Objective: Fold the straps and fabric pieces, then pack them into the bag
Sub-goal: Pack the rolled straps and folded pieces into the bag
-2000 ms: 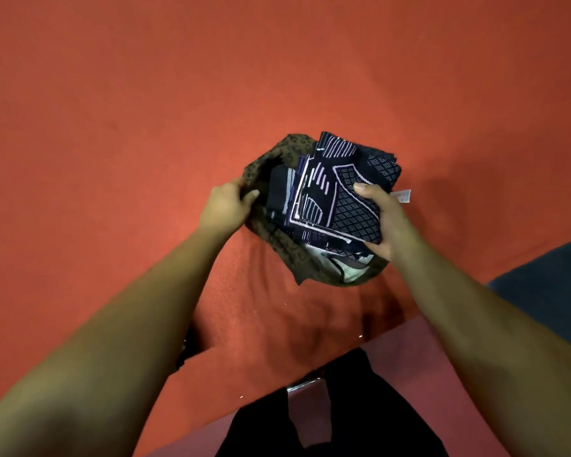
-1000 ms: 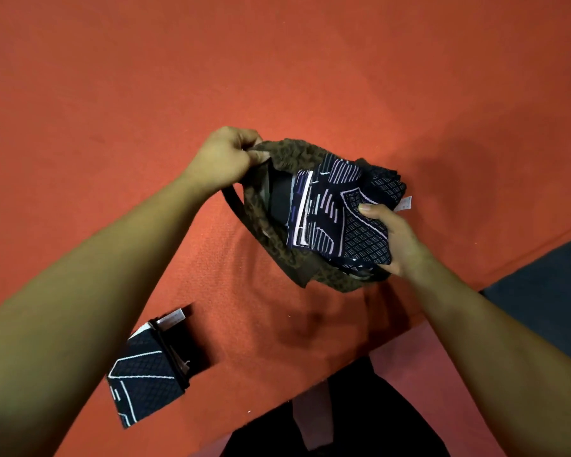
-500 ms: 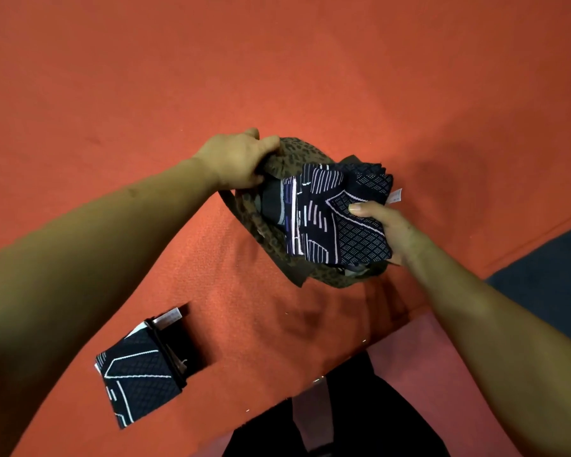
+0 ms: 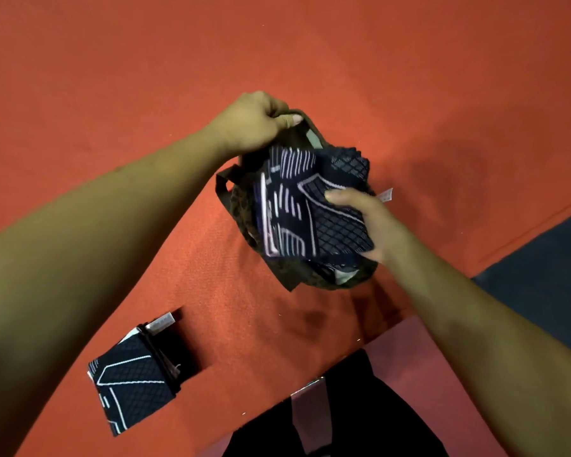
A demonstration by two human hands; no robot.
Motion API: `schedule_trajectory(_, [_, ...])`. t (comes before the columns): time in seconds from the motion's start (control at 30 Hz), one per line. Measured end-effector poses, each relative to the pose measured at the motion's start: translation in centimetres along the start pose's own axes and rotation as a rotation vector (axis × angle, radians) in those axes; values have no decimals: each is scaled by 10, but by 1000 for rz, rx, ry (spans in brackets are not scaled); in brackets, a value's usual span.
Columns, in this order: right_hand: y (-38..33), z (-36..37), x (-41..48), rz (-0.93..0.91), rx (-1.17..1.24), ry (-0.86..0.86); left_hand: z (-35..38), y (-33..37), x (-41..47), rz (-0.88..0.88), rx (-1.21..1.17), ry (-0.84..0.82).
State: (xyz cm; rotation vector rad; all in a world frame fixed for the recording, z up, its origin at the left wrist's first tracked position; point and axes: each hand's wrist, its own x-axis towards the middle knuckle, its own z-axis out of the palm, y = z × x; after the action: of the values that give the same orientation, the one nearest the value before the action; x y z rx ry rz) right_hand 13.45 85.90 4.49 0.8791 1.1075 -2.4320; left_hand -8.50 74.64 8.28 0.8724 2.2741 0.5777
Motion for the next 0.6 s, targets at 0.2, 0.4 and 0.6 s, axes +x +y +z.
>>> schedule_trajectory(0.2, [7,16,24,-58,130,108,-16,-15,-5,27,399,33])
schedule_trajectory(0.4, [15,18,31,-93,159,200,1,-59,-36,-357,547,-37])
schedule_trajectory(0.6, [17,25,33,-156,29,256,-6,-51,-55,-514,416,-280])
